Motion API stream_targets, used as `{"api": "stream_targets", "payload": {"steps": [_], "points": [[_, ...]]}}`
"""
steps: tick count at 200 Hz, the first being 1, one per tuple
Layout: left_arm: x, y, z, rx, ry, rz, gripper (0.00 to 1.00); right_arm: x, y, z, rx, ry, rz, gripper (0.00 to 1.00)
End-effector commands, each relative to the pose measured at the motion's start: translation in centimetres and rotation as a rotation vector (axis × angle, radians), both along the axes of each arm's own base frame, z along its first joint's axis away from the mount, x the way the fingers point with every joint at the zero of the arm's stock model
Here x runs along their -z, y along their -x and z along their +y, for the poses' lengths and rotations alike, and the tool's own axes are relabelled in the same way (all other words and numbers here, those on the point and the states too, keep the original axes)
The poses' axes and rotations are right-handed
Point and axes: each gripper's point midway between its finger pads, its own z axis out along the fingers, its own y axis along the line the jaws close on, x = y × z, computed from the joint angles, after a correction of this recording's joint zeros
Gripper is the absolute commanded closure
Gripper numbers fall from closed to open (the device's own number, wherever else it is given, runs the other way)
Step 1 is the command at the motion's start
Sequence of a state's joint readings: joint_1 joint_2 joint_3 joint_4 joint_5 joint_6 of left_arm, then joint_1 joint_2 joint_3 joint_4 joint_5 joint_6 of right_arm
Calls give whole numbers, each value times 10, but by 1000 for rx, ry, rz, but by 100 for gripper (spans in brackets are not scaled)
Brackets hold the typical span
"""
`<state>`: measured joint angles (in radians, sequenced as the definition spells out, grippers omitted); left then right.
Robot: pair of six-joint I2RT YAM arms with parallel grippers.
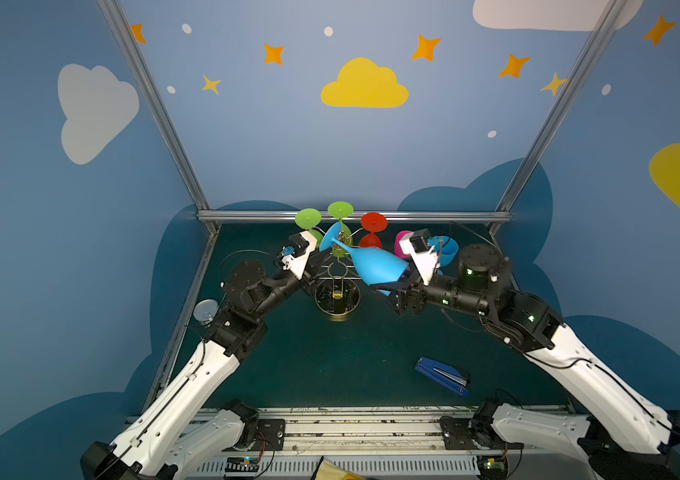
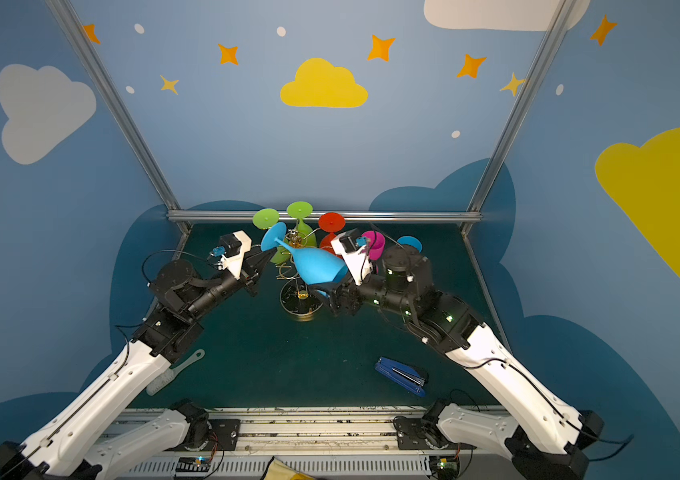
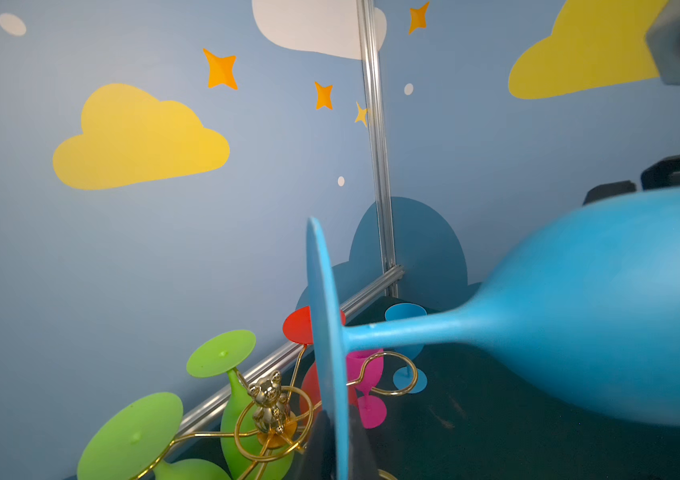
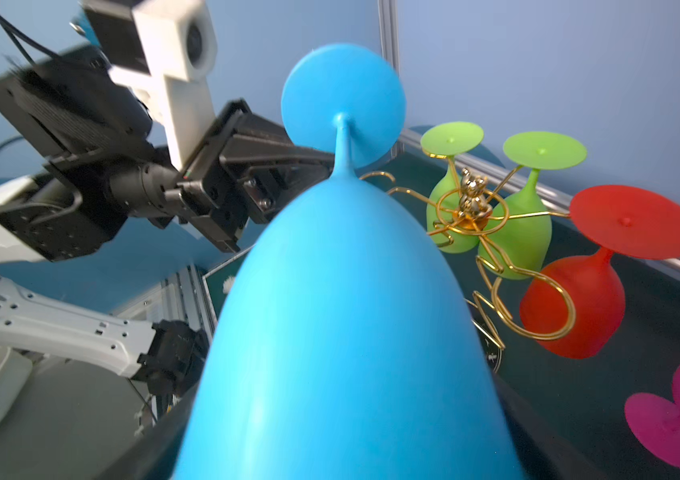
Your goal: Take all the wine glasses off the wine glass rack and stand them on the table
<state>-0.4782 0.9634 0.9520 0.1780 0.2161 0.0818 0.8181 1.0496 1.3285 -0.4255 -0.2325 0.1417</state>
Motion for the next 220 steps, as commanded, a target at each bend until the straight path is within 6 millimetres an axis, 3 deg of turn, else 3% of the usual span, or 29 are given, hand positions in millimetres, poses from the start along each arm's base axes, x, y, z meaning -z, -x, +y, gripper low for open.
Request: {"api": "stream_targets", "payload": {"steps": [1,111,141,179,196,220], "points": [[-6,6,3,7,101,56,97,-23,3,-13,0,-120,-29,15],[-5,6,1,26,113,63,97,-35,0,-56,148,-178,-52,16],[-3,6,0,26,112,65,97,-41,-4,-52,149,-192,-53,17],[-2,5,0,25,109,69,97,-43,-16,-32,110,-205,-19,24],[-1,4,-1,25,108,70,97,-43,-25,-26,116,-205,-8,32],[2,3,-1,23,97,73,97,-44,-31,-18,105,-217,3,61]]}}
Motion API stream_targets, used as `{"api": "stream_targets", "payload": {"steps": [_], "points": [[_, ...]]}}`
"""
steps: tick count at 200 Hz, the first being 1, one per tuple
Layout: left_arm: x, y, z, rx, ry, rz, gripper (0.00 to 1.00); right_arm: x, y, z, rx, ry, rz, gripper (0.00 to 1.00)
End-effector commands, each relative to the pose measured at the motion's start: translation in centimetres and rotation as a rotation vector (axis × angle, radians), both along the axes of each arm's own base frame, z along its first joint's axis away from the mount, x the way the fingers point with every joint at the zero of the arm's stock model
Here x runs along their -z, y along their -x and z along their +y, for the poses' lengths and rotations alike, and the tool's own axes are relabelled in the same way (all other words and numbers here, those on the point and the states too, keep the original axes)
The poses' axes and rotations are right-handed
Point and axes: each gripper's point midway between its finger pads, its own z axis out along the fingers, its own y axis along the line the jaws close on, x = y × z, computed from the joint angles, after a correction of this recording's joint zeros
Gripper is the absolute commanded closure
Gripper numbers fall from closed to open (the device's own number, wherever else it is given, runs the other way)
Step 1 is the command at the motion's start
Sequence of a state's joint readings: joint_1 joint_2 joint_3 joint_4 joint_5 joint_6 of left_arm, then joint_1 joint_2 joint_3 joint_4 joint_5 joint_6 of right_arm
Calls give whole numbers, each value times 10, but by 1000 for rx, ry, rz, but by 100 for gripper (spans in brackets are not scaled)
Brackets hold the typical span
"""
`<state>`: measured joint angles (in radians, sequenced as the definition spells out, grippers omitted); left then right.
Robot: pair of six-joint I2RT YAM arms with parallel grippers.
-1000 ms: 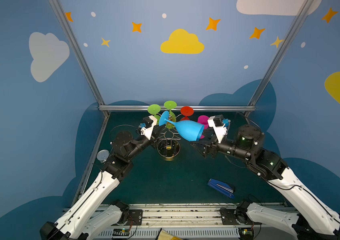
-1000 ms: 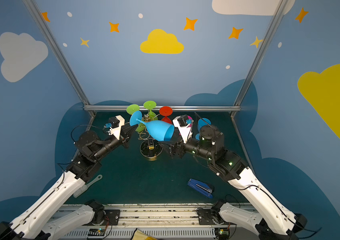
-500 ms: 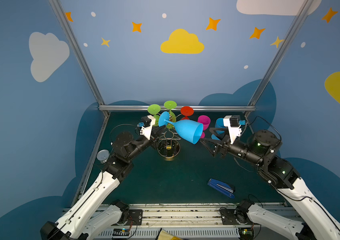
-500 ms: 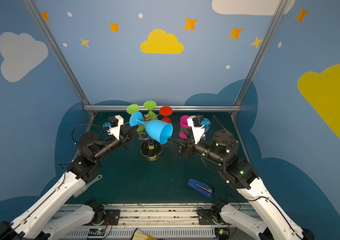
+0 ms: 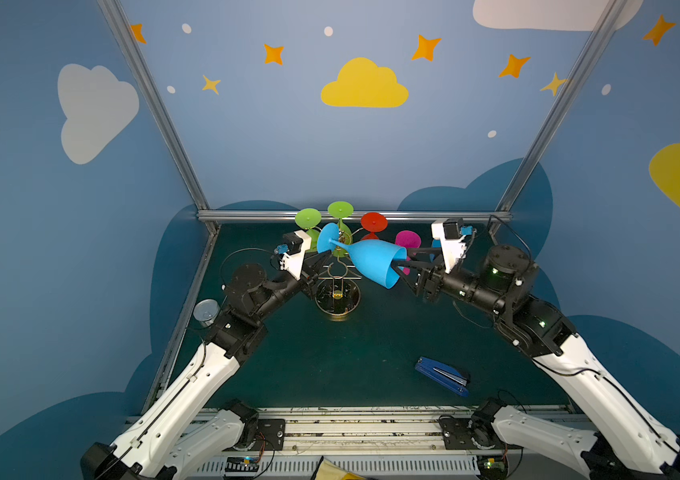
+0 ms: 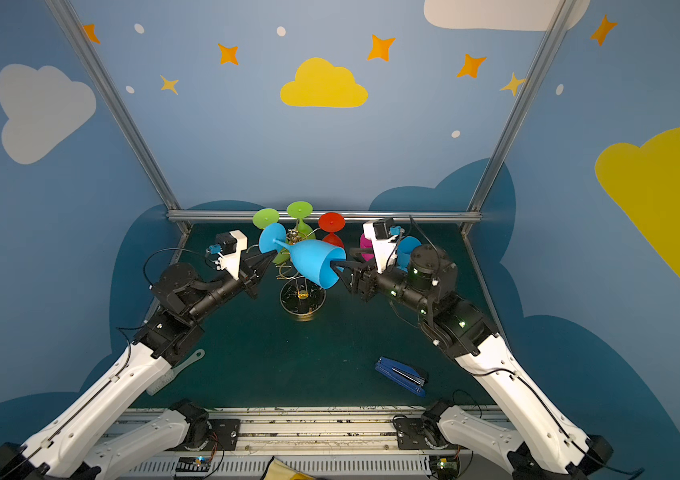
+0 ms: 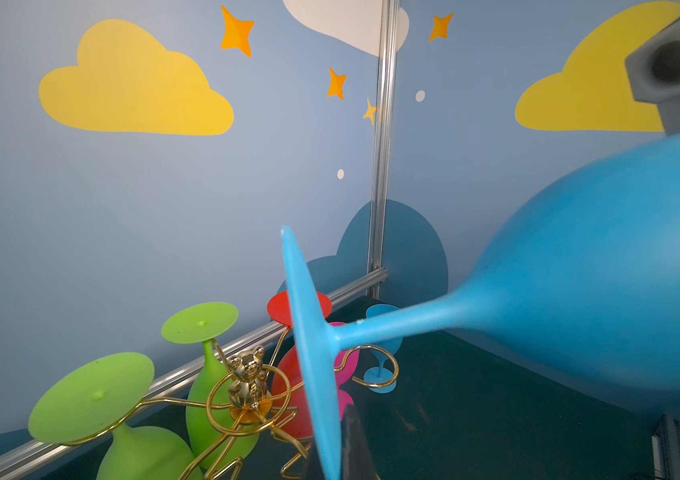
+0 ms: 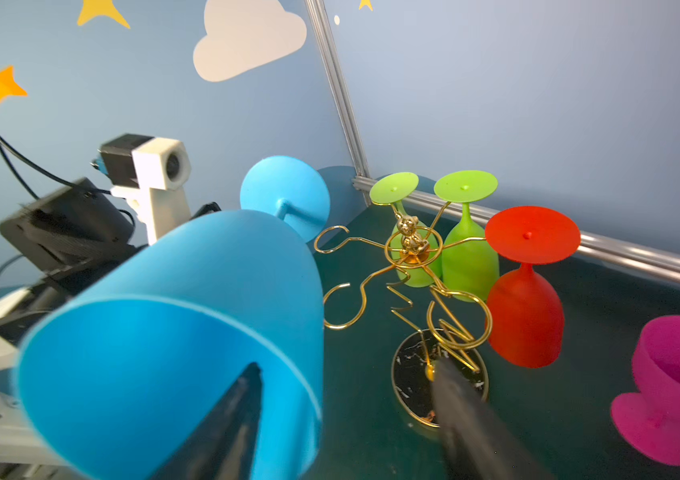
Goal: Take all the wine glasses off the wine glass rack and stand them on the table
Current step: 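Carry the blue glass down to the table with the right gripper while the left retracts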
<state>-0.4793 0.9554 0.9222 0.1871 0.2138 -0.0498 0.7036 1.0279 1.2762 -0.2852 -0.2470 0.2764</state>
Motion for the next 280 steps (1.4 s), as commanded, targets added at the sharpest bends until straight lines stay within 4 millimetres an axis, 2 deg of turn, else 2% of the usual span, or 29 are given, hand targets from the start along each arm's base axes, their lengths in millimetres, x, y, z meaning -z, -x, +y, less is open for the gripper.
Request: {"api": "stream_targets", "payload": {"steps": [1,39,64,72,85,101,109,137,159,183,210,238,280], "points": [[-8,3,-1,13,10,-31,97,-27,0,3,-13,-70,-39,62],[-1,-2,-2,1,-20,-23,97,-24,-2,8,-28,-74,-23,100],[0,-4,-1,-12,-22,-21,95,-23,-5,1,13,-76,-23,100],[-1,-5,1,-24,-17,-21,88,-23,-5,-3,31,-72,-29,100],[-2,-8,6,-56,-11,-17,58,-25,-4,-13,71,-56,-50,100],[-2,-9,13,-97,-11,-18,34,-29,-3,-33,149,-24,-84,100],[-3,-9,17,-117,-9,-16,28,-30,-1,-45,190,-5,-103,100],[-7,-3,26,-150,3,-39,20,-24,11,-94,349,82,-141,100],[-7,-2,40,-217,-25,-66,17,-3,17,-142,521,220,-113,100],[-4,-14,68,-387,-50,-87,16,29,25,-173,616,369,-40,100],[-10,-21,97,-511,-34,-103,13,71,31,-185,627,495,87,100],[-14,-27,122,-598,-18,-116,10,107,27,-190,646,604,195,100],[10,-36,167,-739,49,-66,7,153,2,-185,612,700,376,100]]}}
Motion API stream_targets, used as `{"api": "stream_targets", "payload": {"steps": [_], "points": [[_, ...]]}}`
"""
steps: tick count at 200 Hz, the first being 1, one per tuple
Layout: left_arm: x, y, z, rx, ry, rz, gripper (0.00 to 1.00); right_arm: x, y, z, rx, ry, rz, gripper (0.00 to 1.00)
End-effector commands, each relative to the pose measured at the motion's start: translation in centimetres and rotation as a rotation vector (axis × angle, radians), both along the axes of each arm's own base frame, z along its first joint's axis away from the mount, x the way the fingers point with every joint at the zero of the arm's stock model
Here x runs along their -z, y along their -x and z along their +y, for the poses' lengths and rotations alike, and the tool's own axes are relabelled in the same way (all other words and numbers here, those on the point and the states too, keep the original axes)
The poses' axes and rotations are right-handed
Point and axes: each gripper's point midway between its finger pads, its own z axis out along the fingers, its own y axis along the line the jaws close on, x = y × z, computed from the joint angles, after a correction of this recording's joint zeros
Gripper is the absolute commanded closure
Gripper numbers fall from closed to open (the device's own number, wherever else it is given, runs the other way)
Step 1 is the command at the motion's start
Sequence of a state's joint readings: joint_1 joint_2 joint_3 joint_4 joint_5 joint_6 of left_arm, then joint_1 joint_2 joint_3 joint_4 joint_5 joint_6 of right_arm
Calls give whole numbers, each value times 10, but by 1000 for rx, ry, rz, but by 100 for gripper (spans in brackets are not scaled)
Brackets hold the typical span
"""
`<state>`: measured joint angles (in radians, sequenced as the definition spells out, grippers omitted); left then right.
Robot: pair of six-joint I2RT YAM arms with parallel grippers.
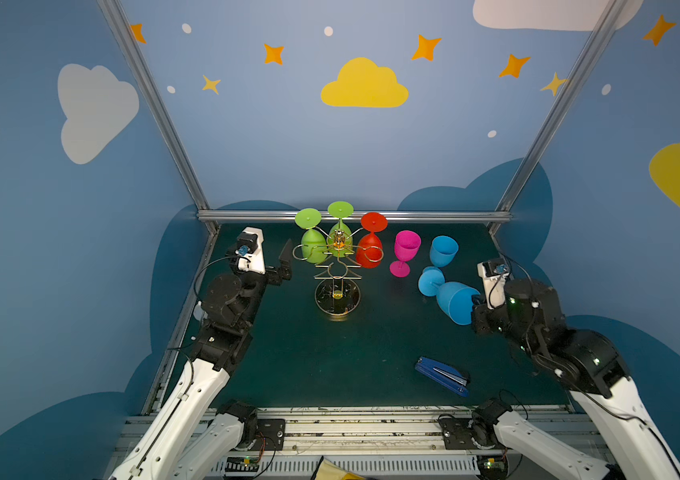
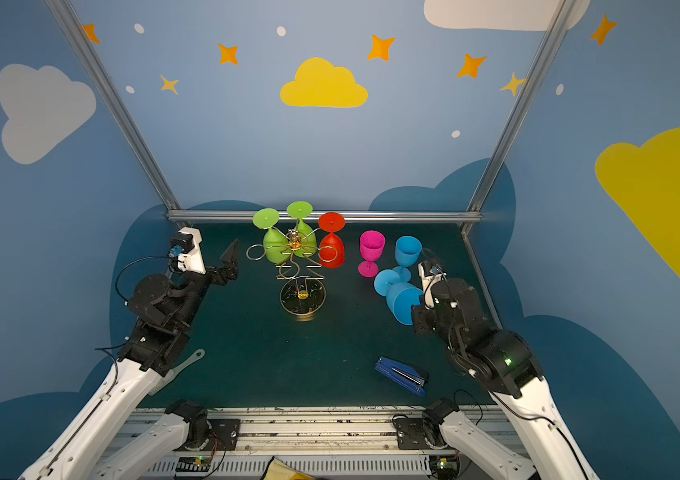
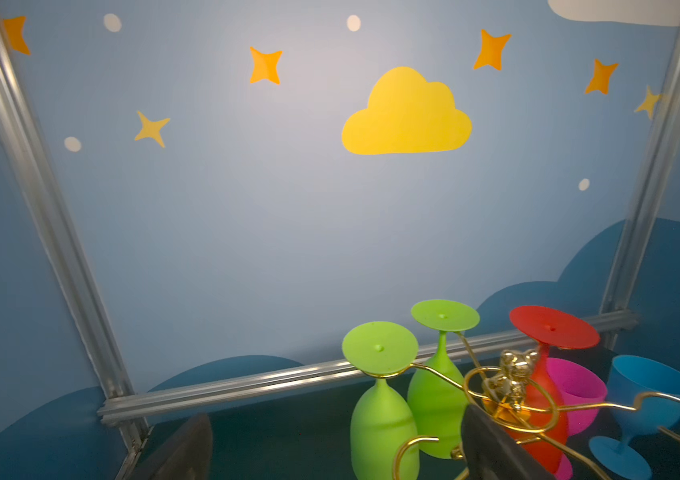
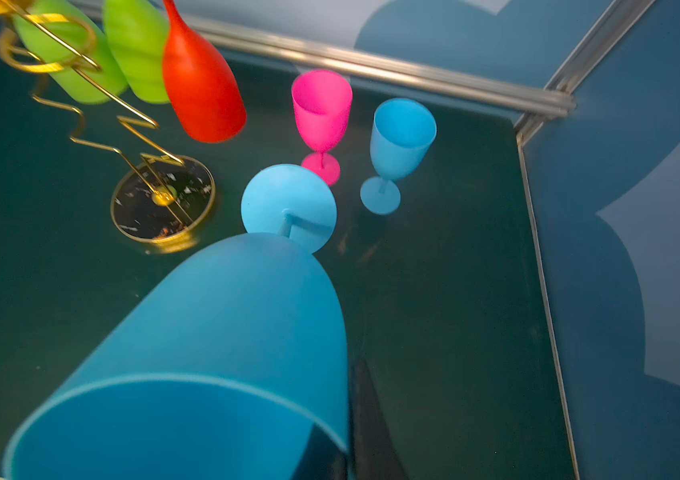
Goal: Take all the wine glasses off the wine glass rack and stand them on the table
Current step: 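Carry the blue glass down to the table with the right gripper while the left retracts, then stand the blue glass upright beside the other blue glass, open right gripper, withdraw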
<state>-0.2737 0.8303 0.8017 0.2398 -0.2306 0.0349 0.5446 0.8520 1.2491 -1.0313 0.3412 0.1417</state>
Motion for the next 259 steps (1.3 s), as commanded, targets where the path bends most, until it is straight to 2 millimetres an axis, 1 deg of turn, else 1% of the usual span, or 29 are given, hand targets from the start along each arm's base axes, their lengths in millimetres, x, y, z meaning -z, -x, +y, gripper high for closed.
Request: {"api": "stream_targets", "payload": {"steps": [1,12,29,48,58,83,91,110,129,148,167,203,221,241,259], "points": [[6,-1,25,-82,69,-15,7,31,-8,1,10,14,133,100],[10,0,33,-101,101,-6,7,41,-16,-1,22,13,177,100],[13,3,42,-117,122,-8,6,55,-32,-12,63,33,223,100],[12,5,50,-132,151,-17,5,68,-52,-37,154,71,274,100],[13,6,54,-138,172,-15,5,72,-61,-46,191,82,301,100],[22,4,60,-133,250,2,4,85,-75,-70,285,141,370,100],[23,3,61,-123,267,10,4,89,-78,-75,301,147,383,100],[20,4,65,-127,283,3,4,97,-90,-86,343,155,397,100],[21,7,71,-148,289,0,4,101,-104,-96,379,158,399,100],[19,10,74,-157,292,-13,4,101,-123,-98,379,138,386,100],[19,10,74,-158,285,-11,4,103,-142,-106,394,138,385,100],[21,8,75,-158,283,-6,4,113,-174,-120,418,112,402,100],[22,7,75,-156,280,-3,4,118,-187,-126,425,108,413,100],[23,6,75,-155,279,0,4,125,-200,-128,418,84,426,100],[24,5,74,-152,277,5,4,131,-208,-133,433,87,457,100]]}}
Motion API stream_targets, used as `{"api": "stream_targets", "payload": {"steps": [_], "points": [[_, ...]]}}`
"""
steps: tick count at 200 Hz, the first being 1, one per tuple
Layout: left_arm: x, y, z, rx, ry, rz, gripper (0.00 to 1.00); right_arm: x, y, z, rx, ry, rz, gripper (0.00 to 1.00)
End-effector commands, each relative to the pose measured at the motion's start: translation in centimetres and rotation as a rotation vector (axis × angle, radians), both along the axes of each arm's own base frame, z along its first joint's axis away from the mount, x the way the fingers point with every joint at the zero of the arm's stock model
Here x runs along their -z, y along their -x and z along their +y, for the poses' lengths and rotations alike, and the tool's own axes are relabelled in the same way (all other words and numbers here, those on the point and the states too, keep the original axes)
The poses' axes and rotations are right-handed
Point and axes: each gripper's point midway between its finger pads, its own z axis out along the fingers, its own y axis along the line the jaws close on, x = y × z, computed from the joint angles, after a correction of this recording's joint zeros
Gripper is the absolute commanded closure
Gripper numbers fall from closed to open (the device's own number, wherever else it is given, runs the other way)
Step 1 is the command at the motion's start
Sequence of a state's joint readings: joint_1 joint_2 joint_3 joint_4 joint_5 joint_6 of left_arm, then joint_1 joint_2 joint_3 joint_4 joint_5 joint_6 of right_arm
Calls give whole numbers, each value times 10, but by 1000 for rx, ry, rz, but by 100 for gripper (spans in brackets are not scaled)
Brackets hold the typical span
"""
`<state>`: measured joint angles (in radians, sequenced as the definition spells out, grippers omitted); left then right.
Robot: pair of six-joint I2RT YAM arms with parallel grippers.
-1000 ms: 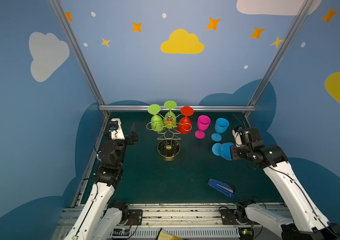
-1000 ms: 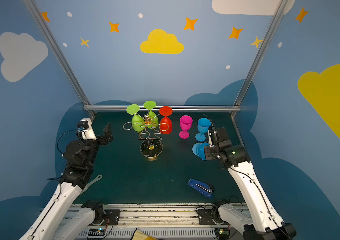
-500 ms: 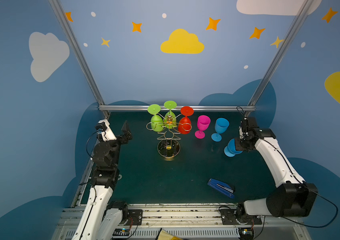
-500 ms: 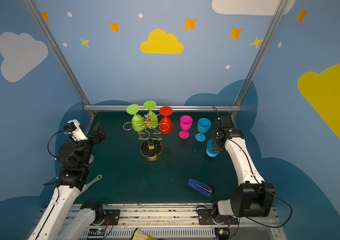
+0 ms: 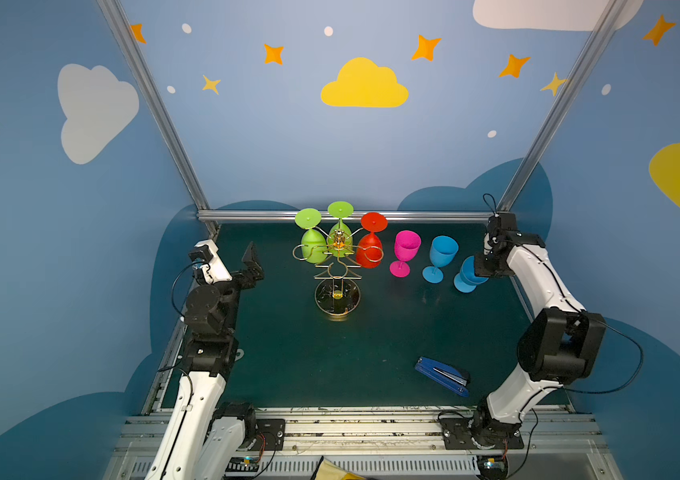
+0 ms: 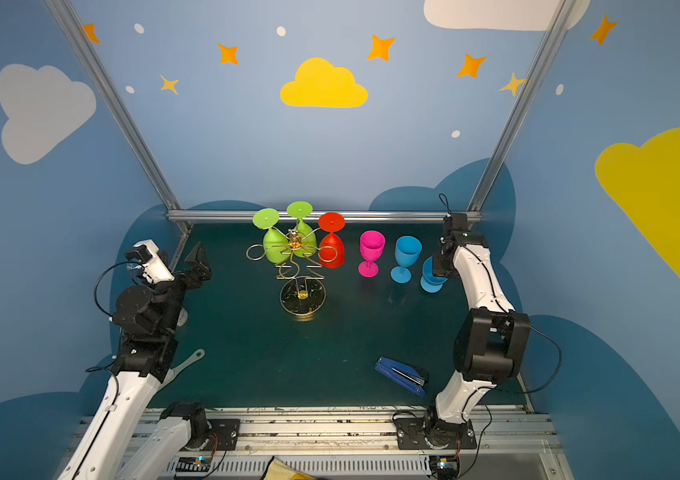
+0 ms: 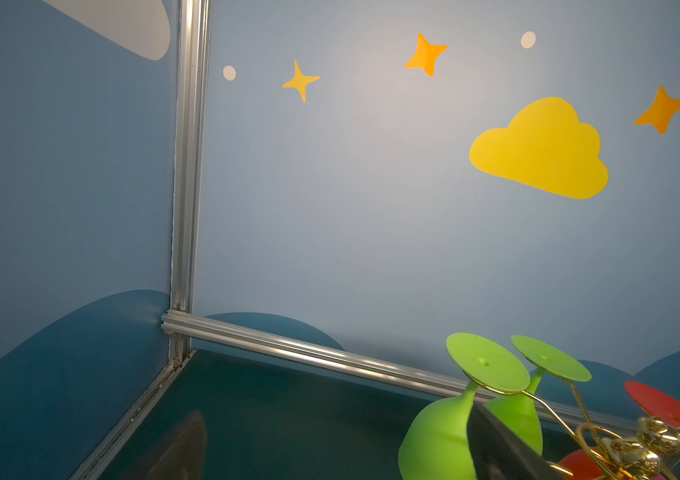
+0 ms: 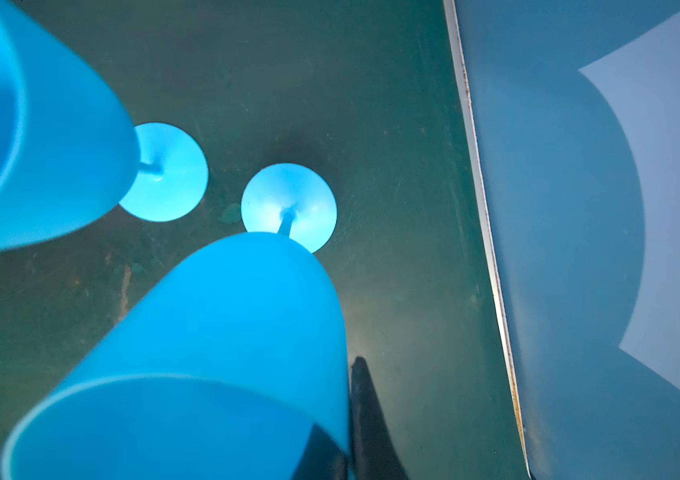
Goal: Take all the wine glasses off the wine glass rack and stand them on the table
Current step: 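Stand the blue glass upright beside the other blue glass, open right gripper, withdraw, then move the left gripper to the lime-green glass while the right returns near glasses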
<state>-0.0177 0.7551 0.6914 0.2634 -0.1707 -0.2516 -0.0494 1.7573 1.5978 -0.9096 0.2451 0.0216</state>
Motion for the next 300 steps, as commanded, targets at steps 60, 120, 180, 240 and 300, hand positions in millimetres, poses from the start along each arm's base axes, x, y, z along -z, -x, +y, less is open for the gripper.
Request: {"api": "stream_targets", "payload": {"steps": [60,120,180,240,300], "points": [[3,-4,0,10,-1,4,4,27,-25,-4,98,-109,206,100],[5,-5,0,6,-5,9,3,11,-35,5,86,-166,132,66],[5,-5,2,-6,-4,11,3,-29,-39,3,109,-232,1,47],[6,-4,4,-14,4,16,3,-74,-20,-12,156,-216,-137,42],[7,-7,1,4,13,33,3,-135,23,48,-43,-382,-416,41]]}}
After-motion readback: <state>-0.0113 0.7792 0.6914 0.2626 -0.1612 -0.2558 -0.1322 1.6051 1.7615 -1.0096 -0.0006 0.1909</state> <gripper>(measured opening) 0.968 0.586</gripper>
